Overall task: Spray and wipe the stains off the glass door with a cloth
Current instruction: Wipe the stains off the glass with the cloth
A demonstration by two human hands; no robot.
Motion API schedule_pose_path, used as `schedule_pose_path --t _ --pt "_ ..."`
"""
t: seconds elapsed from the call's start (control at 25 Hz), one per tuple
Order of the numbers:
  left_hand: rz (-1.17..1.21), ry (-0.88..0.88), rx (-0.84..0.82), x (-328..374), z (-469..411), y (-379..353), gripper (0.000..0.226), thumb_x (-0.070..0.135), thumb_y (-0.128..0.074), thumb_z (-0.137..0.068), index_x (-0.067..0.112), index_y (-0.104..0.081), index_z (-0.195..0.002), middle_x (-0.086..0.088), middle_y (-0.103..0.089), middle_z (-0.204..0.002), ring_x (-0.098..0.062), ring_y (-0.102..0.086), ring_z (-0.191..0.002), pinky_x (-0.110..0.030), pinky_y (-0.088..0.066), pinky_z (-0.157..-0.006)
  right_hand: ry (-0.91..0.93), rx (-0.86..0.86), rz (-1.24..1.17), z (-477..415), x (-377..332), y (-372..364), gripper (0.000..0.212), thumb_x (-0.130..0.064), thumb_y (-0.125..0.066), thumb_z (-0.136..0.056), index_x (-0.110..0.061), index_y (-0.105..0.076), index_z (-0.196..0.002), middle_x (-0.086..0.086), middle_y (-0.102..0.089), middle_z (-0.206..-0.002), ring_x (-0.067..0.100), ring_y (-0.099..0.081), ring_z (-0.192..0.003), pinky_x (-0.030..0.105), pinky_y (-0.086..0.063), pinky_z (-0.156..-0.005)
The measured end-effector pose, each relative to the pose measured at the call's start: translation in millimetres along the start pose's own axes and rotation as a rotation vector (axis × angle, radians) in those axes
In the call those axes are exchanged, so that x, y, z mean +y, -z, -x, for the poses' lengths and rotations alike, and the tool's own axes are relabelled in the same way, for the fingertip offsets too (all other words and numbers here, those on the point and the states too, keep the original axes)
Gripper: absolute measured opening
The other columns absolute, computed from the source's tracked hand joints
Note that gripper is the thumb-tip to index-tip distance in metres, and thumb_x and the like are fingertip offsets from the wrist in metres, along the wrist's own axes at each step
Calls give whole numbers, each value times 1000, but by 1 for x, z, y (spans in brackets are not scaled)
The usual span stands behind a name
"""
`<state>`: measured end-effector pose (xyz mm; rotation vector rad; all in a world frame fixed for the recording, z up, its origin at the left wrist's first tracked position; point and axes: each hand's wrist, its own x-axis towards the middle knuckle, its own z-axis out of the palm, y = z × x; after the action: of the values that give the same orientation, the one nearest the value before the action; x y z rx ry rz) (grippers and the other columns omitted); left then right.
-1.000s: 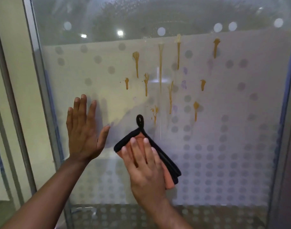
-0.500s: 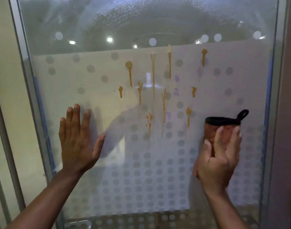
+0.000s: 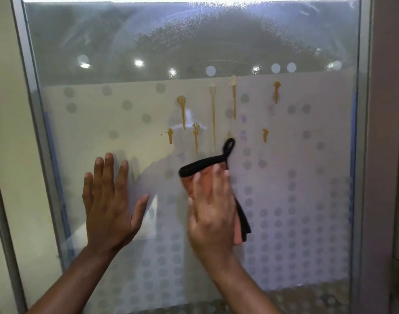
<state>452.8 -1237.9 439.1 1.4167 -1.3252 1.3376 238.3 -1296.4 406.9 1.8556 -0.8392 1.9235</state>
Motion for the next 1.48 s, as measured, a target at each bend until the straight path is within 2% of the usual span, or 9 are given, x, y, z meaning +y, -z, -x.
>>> schedule_pose_path --t 0.2,0.32,0.52,0.72,0.88,1.08,1.28,1.4,1.48 --pt "71 15 9 -7 -20 14 82 57 -45 -103 7 -34 -167 -22 -16 -180 -41 -14 -168 -62 -15 -132 389 -158 141 15 1 1 54 -5 -40 -109 -29 -51 -157 11 -33 -171 37 -26 -161 55 -37 -123" --pt "65 0 46 -14 -45 23 80 59 -40 -106 7 -32 -167 -22 -16 -180 -41 -14 -168 -61 -14 -132 415 -117 223 3 31 16 60 -2 -53 -103 -31 -53 -155 10 -37 -170 37 -30 -159 60 -33 -123" --pt "-7 -44 53 -29 -61 21 83 61 -38 -107 7 -29 -169 -22 -15 -180 -41 -12 -169 -57 -10 -135 -9 92 268 -33 79 47 75 0 -76 -84 -32 -59 -150 16 -35 -170 39 -36 -156 64 -28 -123" --pt "-36 -48 42 -35 -62 11 83 59 -40 -107 8 -23 -171 -21 -11 -181 -40 -9 -169 -61 -13 -136 -412 324 143 -88 125 76 63 -16 -70 -92 -34 -58 -151 15 -42 -163 42 -44 -141 49 -33 -113" --pt "-15 -47 60 -34 -61 9 83 60 -38 -108 8 -24 -171 -20 -13 -181 -39 -11 -169 -61 -13 -136 -500 382 79 -112 131 73 54 -25 -61 -100 -31 -55 -153 15 -44 -156 41 -44 -134 40 -30 -110" --pt "-7 -54 58 -34 -60 7 84 59 -41 -107 9 -21 -172 -19 -11 -182 -38 -9 -170 -60 -12 -137 -259 286 99 -94 68 37 53 -24 -61 -99 -28 -58 -152 21 -47 -156 41 -46 -129 42 -33 -106" --pt "9 -64 60 -35 -61 8 85 61 -37 -107 8 -22 -171 -20 -11 -181 -39 -10 -170 -61 -12 -136 21 60 166 -47 3 7 62 -18 -66 -91 -31 -59 -151 20 -49 -158 41 -52 -121 46 -40 -92" --pt "17 -67 58 -35 -61 8 84 61 -36 -107 9 -21 -172 -20 -11 -181 -39 -10 -169 -61 -13 -136 256 -42 238 -24 2 2 60 -15 -65 -93 -35 -60 -149 14 -51 -158 35 -55 -123 43 -42 -84" --pt "13 -71 64 -35 -60 10 84 60 -38 -107 9 -22 -171 -21 -13 -181 -40 -12 -169 -61 -14 -136 294 -31 248 -29 15 10 59 -16 -70 -93 -37 -61 -147 11 -51 -158 33 -56 -125 45 -43 -86"
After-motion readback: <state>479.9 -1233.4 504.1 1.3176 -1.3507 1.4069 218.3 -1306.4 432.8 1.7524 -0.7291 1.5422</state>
